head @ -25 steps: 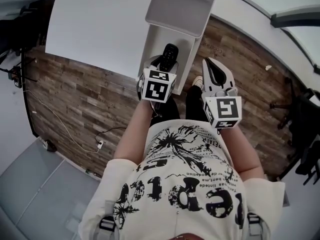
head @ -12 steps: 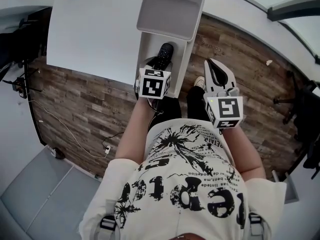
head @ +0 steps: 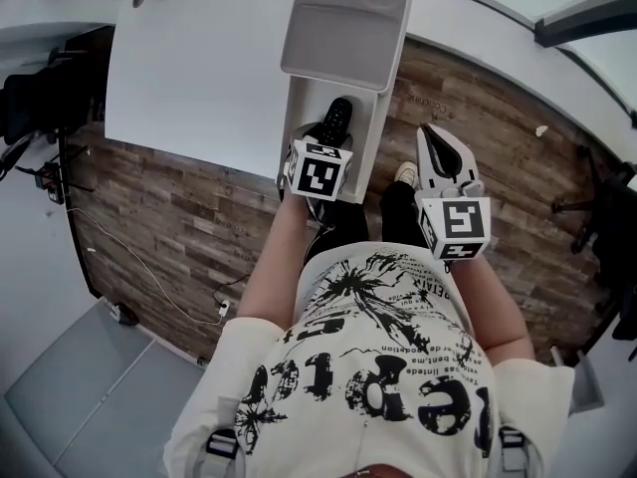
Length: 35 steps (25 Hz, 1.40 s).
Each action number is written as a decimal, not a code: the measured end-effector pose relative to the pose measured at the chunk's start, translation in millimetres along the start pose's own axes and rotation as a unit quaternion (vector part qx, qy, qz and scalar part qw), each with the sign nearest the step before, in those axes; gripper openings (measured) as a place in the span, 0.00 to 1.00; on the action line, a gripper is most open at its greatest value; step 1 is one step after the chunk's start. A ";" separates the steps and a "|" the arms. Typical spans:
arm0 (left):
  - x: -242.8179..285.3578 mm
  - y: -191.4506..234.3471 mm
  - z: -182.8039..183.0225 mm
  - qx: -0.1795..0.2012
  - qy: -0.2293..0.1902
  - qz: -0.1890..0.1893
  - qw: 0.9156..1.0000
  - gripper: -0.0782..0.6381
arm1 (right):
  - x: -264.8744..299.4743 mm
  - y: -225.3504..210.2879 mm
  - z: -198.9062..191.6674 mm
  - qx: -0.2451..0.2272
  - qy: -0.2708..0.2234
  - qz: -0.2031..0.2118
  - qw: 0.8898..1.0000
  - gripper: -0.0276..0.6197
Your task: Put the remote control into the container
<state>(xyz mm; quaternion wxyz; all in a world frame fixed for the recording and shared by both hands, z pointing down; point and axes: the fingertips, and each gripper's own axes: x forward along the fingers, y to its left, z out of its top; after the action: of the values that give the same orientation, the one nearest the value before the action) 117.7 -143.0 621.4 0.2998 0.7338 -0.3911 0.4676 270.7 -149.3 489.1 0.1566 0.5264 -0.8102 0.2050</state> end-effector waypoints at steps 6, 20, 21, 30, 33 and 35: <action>-5.3 -0.8 -0.1 0.040 -0.022 0.010 0.999 0.44 | -7.0 13.3 9.4 -0.011 -0.013 -0.004 1.000 0.05; -63.4 9.0 27.2 0.048 -0.114 -0.018 0.992 0.30 | -24.0 57.8 15.6 0.003 -0.035 -0.062 0.997 0.05; -69.2 11.7 30.3 0.051 -0.124 -0.010 0.991 0.21 | -25.4 60.0 18.5 0.002 -0.038 -0.067 0.997 0.05; -133.7 21.7 78.8 0.050 -0.250 -0.042 0.966 0.12 | -29.3 71.8 43.6 -0.009 -0.067 -0.092 0.993 0.05; -168.2 22.8 101.4 0.058 -0.338 -0.032 0.939 0.12 | -27.8 76.2 47.1 -0.009 -0.070 -0.090 0.993 0.05; -183.7 24.8 108.6 0.080 -0.366 -0.006 0.927 0.12 | -24.9 79.8 49.3 -0.010 -0.071 -0.087 0.994 0.05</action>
<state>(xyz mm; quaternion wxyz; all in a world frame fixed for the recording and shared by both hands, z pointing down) 98.3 -189.4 412.5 0.0791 0.8780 -0.4301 0.1948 205.6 -125.3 421.3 0.1207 0.6063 -0.7726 0.1447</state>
